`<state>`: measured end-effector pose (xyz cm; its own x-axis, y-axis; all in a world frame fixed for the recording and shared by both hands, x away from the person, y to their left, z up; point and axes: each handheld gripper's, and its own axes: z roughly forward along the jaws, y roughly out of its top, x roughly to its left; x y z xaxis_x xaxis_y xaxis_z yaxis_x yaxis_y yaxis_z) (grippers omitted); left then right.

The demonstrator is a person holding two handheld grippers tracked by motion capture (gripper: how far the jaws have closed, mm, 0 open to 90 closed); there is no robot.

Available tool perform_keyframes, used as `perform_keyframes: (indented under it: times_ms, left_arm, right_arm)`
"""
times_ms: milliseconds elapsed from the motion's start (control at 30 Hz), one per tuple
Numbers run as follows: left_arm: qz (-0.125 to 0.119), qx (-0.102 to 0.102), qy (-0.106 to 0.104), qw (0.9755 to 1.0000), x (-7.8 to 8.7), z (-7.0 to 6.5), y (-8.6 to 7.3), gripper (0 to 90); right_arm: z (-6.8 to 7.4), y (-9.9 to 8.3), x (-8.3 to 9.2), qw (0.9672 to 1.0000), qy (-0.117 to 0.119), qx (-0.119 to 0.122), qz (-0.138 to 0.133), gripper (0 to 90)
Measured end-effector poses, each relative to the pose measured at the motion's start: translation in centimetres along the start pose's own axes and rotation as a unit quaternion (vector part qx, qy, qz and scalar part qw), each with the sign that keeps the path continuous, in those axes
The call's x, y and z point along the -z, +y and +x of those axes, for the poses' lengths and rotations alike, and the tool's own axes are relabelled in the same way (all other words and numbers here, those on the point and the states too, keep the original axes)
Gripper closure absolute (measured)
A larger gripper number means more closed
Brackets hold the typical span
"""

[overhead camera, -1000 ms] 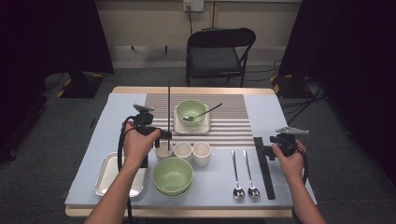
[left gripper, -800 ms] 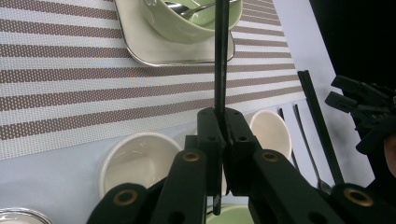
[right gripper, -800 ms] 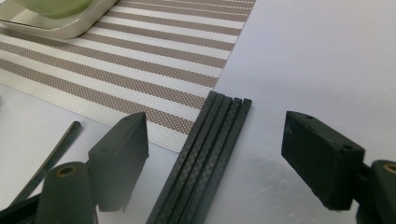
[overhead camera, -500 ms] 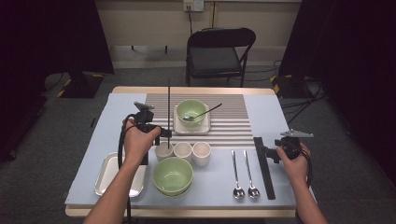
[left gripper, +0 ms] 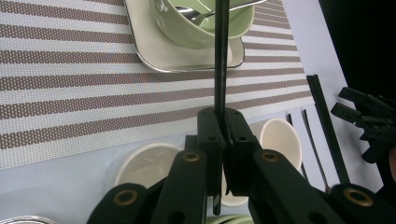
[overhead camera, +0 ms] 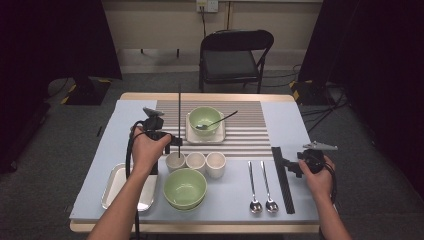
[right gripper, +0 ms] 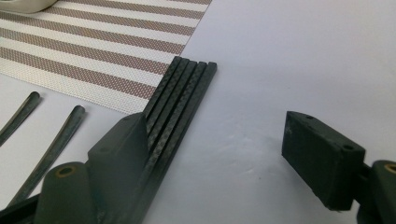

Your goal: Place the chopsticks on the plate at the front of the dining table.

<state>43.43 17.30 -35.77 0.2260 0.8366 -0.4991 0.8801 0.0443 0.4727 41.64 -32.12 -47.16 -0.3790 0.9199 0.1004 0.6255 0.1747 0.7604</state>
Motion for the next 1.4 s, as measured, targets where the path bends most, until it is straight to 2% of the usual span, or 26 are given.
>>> perform_keyframes:
  times_ms: [167,300,633,1000,1400]
  left_arm:
    - [-0.001,0.0,-0.003,1.0,0.1,0.0,0.2,87.2]
    - [0.001,-0.001,0.005,1.0,0.0,0.0,0.2,87.2]
    - [0.004,0.006,0.002,1.0,-0.3,0.2,0.4,87.2]
    - [0.006,0.004,0.005,1.0,-0.2,0.2,1.1,87.2]
    - [0.008,0.019,0.005,0.9998,-0.5,0.9,1.5,87.2]
  right_arm:
    - [-0.4,-0.3,0.3,1.0,-0.004,-0.002,-0.005,22.1]
    - [-0.8,-0.6,0.5,0.9999,-0.008,-0.004,-0.006,22.0]
    - [-1.1,-0.9,0.7,0.9999,-0.015,-0.002,-0.005,21.4]
    - [-1.2,-1.0,0.8,0.9996,-0.024,-0.001,0.012,20.1]
    - [-0.5,-1.0,0.5,0.9982,-0.042,0.03,0.031,17.6]
